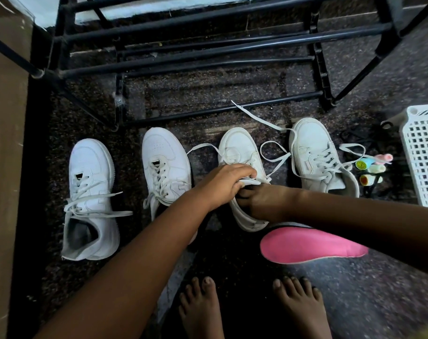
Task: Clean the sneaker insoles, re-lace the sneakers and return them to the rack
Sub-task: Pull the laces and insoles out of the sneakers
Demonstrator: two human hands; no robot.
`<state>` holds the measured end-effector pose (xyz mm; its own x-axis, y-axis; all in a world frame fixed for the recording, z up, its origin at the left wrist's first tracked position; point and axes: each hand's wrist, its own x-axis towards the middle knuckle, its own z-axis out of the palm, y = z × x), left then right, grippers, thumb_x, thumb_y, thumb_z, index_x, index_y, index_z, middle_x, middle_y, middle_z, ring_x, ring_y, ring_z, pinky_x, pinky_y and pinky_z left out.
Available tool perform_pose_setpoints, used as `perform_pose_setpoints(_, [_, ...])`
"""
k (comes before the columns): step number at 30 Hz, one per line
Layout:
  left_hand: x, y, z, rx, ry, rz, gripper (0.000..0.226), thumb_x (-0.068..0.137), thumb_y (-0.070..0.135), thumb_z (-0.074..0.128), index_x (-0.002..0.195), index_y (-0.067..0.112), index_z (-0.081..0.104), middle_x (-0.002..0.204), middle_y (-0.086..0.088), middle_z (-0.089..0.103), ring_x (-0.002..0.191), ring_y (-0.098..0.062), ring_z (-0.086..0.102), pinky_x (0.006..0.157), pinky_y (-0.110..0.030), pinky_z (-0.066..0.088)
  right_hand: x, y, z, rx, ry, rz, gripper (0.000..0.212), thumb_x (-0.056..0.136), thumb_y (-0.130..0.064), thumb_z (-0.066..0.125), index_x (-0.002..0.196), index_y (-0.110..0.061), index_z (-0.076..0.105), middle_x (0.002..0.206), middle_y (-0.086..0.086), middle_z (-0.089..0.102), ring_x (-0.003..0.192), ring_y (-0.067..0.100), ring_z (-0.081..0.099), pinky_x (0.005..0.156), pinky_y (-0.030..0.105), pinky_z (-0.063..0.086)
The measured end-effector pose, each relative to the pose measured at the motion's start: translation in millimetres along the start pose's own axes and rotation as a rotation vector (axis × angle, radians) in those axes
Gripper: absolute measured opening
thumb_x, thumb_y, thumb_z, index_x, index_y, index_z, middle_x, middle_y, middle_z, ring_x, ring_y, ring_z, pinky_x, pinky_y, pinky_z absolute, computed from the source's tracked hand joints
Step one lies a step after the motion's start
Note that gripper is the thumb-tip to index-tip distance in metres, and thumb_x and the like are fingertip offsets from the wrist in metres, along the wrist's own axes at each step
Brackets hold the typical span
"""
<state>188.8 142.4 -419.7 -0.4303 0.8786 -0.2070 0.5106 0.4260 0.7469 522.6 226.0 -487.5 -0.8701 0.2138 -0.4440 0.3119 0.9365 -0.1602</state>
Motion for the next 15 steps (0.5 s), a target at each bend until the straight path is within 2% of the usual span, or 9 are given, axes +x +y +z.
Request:
perform_pose_setpoints(6, [0,-2,0,0.022,-0.010,-0.003,0.038,0.075,-0.002,0.052,0.110,0.007,0.063,0.117,-0.008,0.064,0.110,-0.026,0.059,0.096,-0.041,0.045,-3,-1,2,0.018,-0.044,0.019,0.044,0.064,-0.041,0.036,0.105,-0.028,0.048,0.105,0.000,0.045,0.088,0.033,0.042,0.050,0.051,0.051])
perform_pose_setpoints(8, [0,0,-1,0.026,-0.018,-0.001,0.037,0.076,-0.002,0.053,0.110,0.008,0.063,0.116,-0.006,0.064,0.108,-0.025,0.059,0.095,-0.041,0.045,-2,0,-6,0.062,-0.093,0.047,0.044,0.064,-0.041,0.036,0.104,-0.028,0.048,0.105,0.000,0.045,0.085,0.038,0.052,0.049,0.050,0.051])
perform_pose_setpoints(10, [0,2,-3,0.021,-0.029,-0.005,0.037,0.075,-0.001,0.052,0.109,0.010,0.063,0.114,-0.004,0.064,0.107,-0.024,0.059,0.094,-0.040,0.045,-3,-10,-5,0.054,-0.198,0.068,0.043,0.064,-0.040,0.036,0.104,-0.028,0.048,0.105,0.000,0.045,0.073,0.041,0.065,0.050,0.049,0.051])
perform_pose_setpoints(12, [1,3,-4,0.019,-0.036,-0.013,0.037,0.075,-0.001,0.051,0.108,0.011,0.062,0.113,-0.004,0.064,0.106,-0.024,0.058,0.094,-0.040,0.045,-4,-5,-10,0.077,-0.207,0.005,0.043,0.064,-0.040,0.036,0.103,-0.027,0.048,0.104,0.001,0.045,0.069,0.040,0.066,0.050,0.048,0.051])
perform_pose_setpoints(13, [1,4,-4,0.022,-0.040,-0.017,0.036,0.076,-0.002,0.052,0.108,0.010,0.062,0.113,-0.004,0.064,0.106,-0.024,0.058,0.094,-0.039,0.045,-3,3,-14,0.049,-0.022,0.032,0.043,0.064,-0.041,0.036,0.103,-0.028,0.048,0.104,0.000,0.045,0.070,0.040,0.066,0.050,0.048,0.051])
perform_pose_setpoints(14, [1,5,-5,0.024,-0.043,-0.018,0.036,0.076,-0.003,0.053,0.108,0.010,0.062,0.113,-0.004,0.064,0.106,-0.024,0.058,0.094,-0.039,0.044,-1,-1,-16,0.104,-0.027,0.084,0.043,0.064,-0.041,0.036,0.103,-0.028,0.048,0.104,0.000,0.045,0.073,0.040,0.064,0.050,0.048,0.051])
perform_pose_setpoints(15, [0,5,-6,0.024,-0.043,-0.017,0.035,0.077,-0.004,0.054,0.109,0.009,0.062,0.113,-0.005,0.064,0.106,-0.024,0.058,0.094,-0.038,0.044,-2,1,-43,0.046,0.018,0.135,0.043,0.064,-0.041,0.036,0.103,-0.029,0.048,0.104,0.000,0.046,0.079,0.040,0.059,0.051,0.048,0.051])
